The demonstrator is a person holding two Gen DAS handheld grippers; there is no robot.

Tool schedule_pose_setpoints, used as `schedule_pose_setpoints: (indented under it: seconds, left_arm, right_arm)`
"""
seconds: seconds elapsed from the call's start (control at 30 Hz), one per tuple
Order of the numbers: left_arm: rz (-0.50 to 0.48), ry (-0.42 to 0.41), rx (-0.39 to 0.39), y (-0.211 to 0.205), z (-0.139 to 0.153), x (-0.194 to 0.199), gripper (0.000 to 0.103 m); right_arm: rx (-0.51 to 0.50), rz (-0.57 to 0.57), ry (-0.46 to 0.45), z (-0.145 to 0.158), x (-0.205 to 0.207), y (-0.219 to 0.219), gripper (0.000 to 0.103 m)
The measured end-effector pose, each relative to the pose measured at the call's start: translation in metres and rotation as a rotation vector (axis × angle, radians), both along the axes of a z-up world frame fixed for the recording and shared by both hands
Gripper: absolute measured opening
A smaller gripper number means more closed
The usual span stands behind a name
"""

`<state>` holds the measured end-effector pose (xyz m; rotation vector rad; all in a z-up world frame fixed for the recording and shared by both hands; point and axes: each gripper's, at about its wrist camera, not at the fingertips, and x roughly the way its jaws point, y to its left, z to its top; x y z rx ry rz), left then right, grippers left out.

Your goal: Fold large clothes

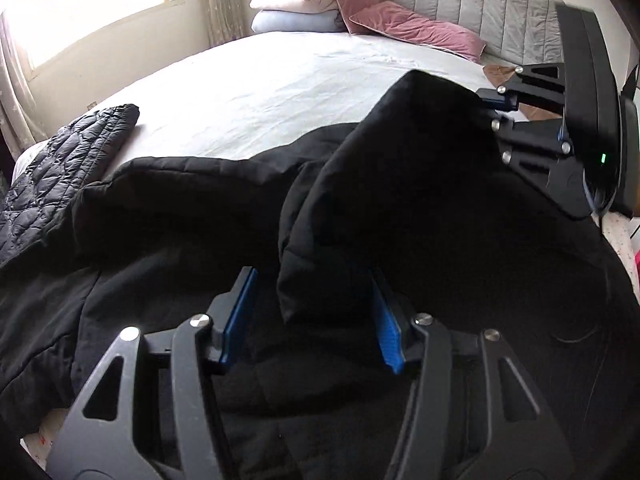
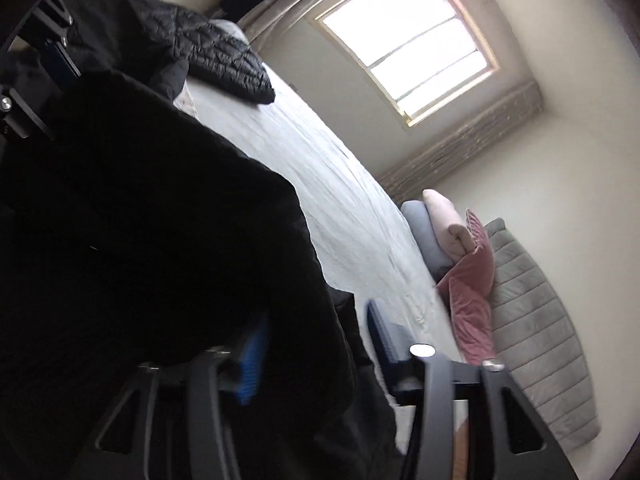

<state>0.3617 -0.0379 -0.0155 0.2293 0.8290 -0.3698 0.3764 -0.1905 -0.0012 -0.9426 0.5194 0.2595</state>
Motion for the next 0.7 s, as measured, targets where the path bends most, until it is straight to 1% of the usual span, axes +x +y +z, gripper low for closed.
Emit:
schedule_pose_setpoints:
  seconds: [0.03, 0.07, 0.1, 0.13, 0.17, 0.2, 0.23, 0.27, 0.3, 0.33, 0.37, 0.43, 0.47, 0.5, 0.53, 0.57, 0.6, 0.63, 0.67, 0.7]
  left_arm:
    - [-0.018, 0.002, 0.014, -0.002, -0.003, 0.004, 0.055]
    - [-0.038, 0.009, 0.007, -0.002, -0.003, 0.007, 0.040]
    - [-0.075, 0.037, -0.040, 0.003, -0.003, 0.016, 0.031]
    - [-0.094, 0.066, -0.086, 0.010, -0.002, 0.024, 0.024]
    - [-0.113, 0.097, -0.153, 0.020, 0.002, 0.032, 0.015]
    - [-0.140, 0.119, -0.235, 0.029, 0.009, 0.039, 0.011]
    - [-0.157, 0.132, -0.295, 0.036, 0.017, 0.045, 0.010]
    - [-0.177, 0.144, -0.339, 0.042, 0.028, 0.051, 0.009]
    - [-0.180, 0.136, -0.362, 0.045, 0.039, 0.058, 0.009]
    - [-0.182, 0.125, -0.377, 0.048, 0.048, 0.065, 0.008]
    - [-0.180, 0.117, -0.390, 0.049, 0.057, 0.076, 0.008]
    - [-0.132, 0.102, -0.437, 0.054, 0.074, 0.106, 0.008]
    - [-0.092, 0.068, -0.463, 0.056, 0.085, 0.129, 0.010]
    - [-0.042, 0.022, -0.470, 0.058, 0.093, 0.153, 0.013]
    - [0.043, -0.010, -0.447, 0.058, 0.097, 0.176, 0.031]
    - [0.182, -0.025, -0.397, 0.062, 0.099, 0.198, 0.049]
    - [0.285, -0.018, -0.375, 0.067, 0.099, 0.212, 0.053]
    - [0.330, -0.010, -0.409, 0.075, 0.099, 0.218, 0.054]
    - [0.338, -0.016, -0.455, 0.082, 0.098, 0.217, 0.056]
    - [0.349, -0.040, -0.492, 0.089, 0.096, 0.212, 0.058]
  right_arm:
    - [0.126, -0.003, 0.101, 0.013, 0.010, -0.010, 0.005]
    - [0.330, -0.020, 0.220, 0.032, 0.023, -0.027, 0.005]
    - [0.611, -0.024, 0.359, 0.056, 0.041, -0.055, 0.004]
    - [0.851, -0.015, 0.445, 0.073, 0.055, -0.084, 0.004]
    - [1.065, -0.018, 0.498, 0.085, 0.067, -0.115, 0.004]
    - [1.180, -0.035, 0.522, 0.090, 0.077, -0.134, 0.004]
    - [1.239, -0.069, 0.558, 0.089, 0.087, -0.146, 0.004]
    - [1.240, -0.104, 0.568, 0.086, 0.095, -0.149, 0.004]
    - [1.226, -0.142, 0.563, 0.082, 0.102, -0.150, 0.004]
    - [1.251, -0.165, 0.571, 0.077, 0.108, -0.152, 0.004]
    - [1.298, -0.177, 0.583, 0.074, 0.114, -0.157, 0.004]
    - [1.379, -0.203, 0.552, 0.072, 0.128, -0.164, 0.005]
    - [1.413, -0.223, 0.526, 0.075, 0.135, -0.163, 0.009]
    - [1.457, -0.261, 0.487, 0.076, 0.147, -0.165, 0.011]
    - [1.477, -0.310, 0.441, 0.077, 0.159, -0.165, 0.019]
    - [1.490, -0.391, 0.389, 0.078, 0.166, -0.168, 0.048]
    - [1.507, -0.464, 0.347, 0.079, 0.170, -0.174, 0.068]
    - [1.537, -0.516, 0.287, 0.079, 0.169, -0.179, 0.089]
    - [1.553, -0.514, 0.251, 0.078, 0.167, -0.184, 0.089]
    - [1.538, -0.504, 0.249, 0.077, 0.166, -0.186, 0.089]
